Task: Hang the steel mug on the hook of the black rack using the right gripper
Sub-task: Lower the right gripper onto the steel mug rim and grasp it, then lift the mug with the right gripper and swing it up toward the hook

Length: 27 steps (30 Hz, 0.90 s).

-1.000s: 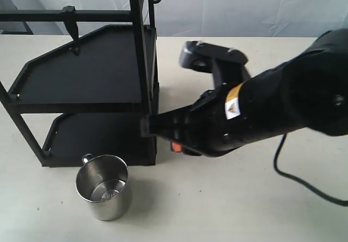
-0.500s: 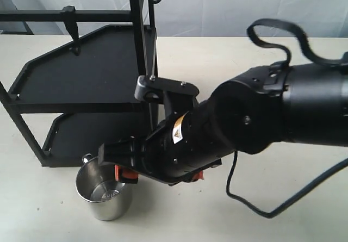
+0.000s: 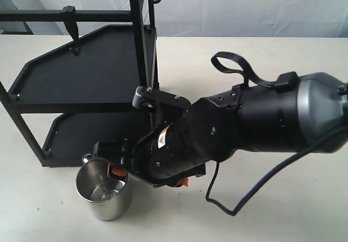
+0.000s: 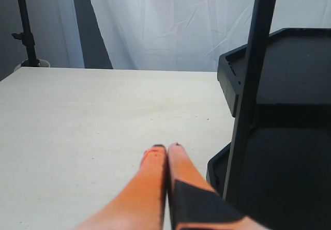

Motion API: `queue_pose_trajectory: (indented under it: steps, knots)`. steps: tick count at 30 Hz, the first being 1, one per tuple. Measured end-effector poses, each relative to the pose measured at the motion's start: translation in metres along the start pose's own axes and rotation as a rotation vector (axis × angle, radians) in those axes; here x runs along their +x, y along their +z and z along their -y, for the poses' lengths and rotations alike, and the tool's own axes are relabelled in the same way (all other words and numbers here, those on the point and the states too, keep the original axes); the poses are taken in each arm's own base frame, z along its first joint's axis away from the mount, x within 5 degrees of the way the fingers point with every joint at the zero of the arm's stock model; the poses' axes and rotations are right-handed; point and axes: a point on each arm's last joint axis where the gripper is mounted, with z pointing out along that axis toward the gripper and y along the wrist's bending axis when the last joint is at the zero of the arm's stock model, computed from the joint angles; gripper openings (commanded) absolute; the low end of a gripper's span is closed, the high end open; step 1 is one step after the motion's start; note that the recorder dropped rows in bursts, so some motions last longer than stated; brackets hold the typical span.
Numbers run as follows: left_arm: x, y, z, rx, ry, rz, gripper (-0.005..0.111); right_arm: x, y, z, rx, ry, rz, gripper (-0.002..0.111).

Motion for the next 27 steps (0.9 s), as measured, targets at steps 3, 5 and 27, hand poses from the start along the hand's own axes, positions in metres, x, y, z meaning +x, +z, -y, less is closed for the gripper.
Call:
queue_pose_trajectory:
  steps: [3, 5, 27]
  knots:
    - [0.000, 0.000, 0.000, 0.000, 0.000, 0.000, 0.001, -0.001, 0.008, -0.004, 0.001, 0.004, -0.008, 0.066]
    - [0.000, 0.000, 0.000, 0.000, 0.000, 0.000, 0.001, -0.001, 0.011, -0.008, -0.002, -0.004, -0.013, 0.066]
    - [0.000, 0.000, 0.000, 0.000, 0.000, 0.000, 0.001, 0.010, 0.028, -0.006, 0.056, 0.013, -0.123, -0.001]
